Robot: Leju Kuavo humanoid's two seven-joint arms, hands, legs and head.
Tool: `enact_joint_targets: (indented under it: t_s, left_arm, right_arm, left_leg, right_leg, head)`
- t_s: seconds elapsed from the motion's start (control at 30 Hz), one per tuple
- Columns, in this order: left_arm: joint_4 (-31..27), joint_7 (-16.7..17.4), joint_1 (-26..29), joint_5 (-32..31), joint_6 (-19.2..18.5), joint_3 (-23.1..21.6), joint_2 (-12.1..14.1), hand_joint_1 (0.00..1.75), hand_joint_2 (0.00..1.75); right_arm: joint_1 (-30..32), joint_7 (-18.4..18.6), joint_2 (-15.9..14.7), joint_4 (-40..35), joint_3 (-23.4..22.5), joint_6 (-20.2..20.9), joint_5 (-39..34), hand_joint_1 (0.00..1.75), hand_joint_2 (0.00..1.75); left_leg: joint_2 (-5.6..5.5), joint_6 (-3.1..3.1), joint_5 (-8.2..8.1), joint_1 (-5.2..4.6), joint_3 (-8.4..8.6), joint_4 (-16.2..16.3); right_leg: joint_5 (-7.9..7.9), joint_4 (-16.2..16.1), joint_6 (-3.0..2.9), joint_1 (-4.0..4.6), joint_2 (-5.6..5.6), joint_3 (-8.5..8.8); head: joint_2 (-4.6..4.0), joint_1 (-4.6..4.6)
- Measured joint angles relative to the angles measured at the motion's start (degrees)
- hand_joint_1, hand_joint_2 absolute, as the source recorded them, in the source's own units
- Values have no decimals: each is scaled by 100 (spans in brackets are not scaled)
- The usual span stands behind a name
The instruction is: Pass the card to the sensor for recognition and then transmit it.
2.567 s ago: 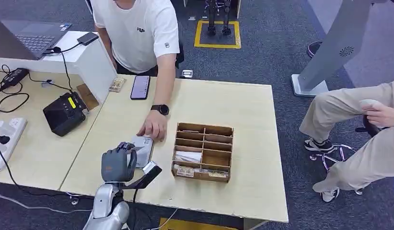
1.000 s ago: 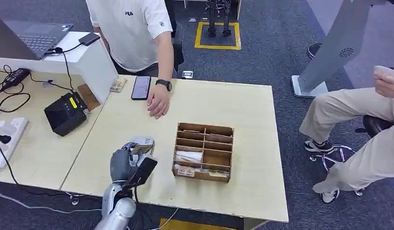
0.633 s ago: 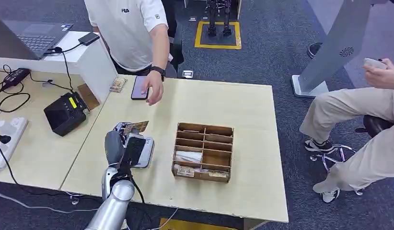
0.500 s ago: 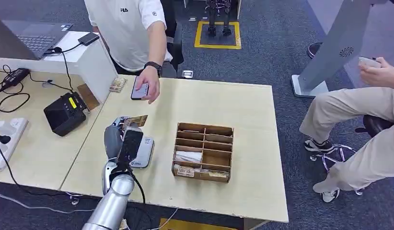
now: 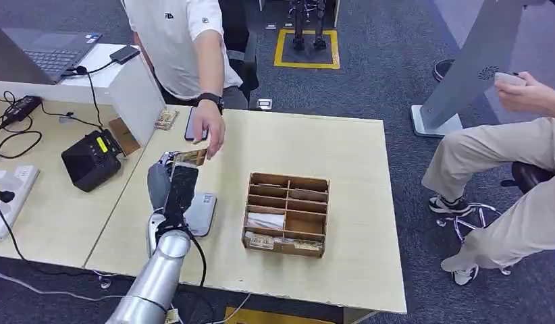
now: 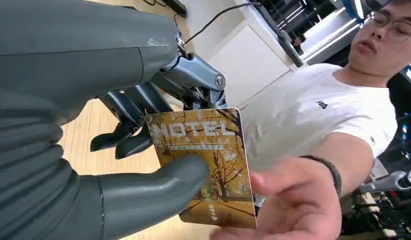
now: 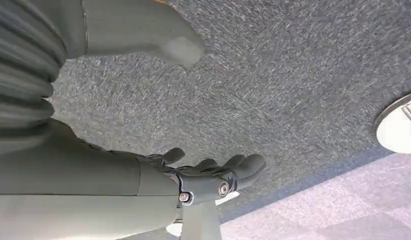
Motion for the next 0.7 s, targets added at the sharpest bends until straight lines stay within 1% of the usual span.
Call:
enact_joint_targets:
  t_s: [0.23,0.27,0.4,0.43,0.47,0.7]
  left_arm:
    - [352,39,-338,-30,125,0,42,175,175]
    - [392,37,-373,-44,129,0,42,138,175]
    - [523,37,-505,-81,136,0,33,138,175]
    - [547,39,-527,-81,136,0,26,10,175]
    - [569,37,-548,-81,136,0,22,0,175]
    - [658,35,-574,-42,173,-18,-18,0,175]
  right_arm:
    - [0,37,0,0,0,0,146,0,175]
    - [0,26,0,0,0,0,149,0,175]
    - [0,24,0,0,0,0,162,0,175]
    - [0,22,0,0,0,0,162,0,175]
    - [0,22,0,0,0,0,162,0,175]
    - [0,72,-9,-2,0,0,214,0,175]
  left_leg:
    - [0,0,0,0,0,0]
    - [0,0,0,0,-1,0]
    - [0,0,0,-1,-1,0]
    - [0,0,0,-1,-1,1]
    - [1,0,0,-1,-1,1]
    - [2,1,0,-1,-3,1]
  right_leg:
    - [0,0,0,0,0,0]
    - [0,0,0,0,0,0]
    - [0,0,0,0,2,-1]
    - [0,0,0,-1,4,-1]
    - [0,0,0,0,4,-2]
    - [0,-1,0,0,5,-6]
  head:
    - [0,0]
    - [0,0]
    - [0,0]
    - [0,0]
    - [0,0]
    - [0,0]
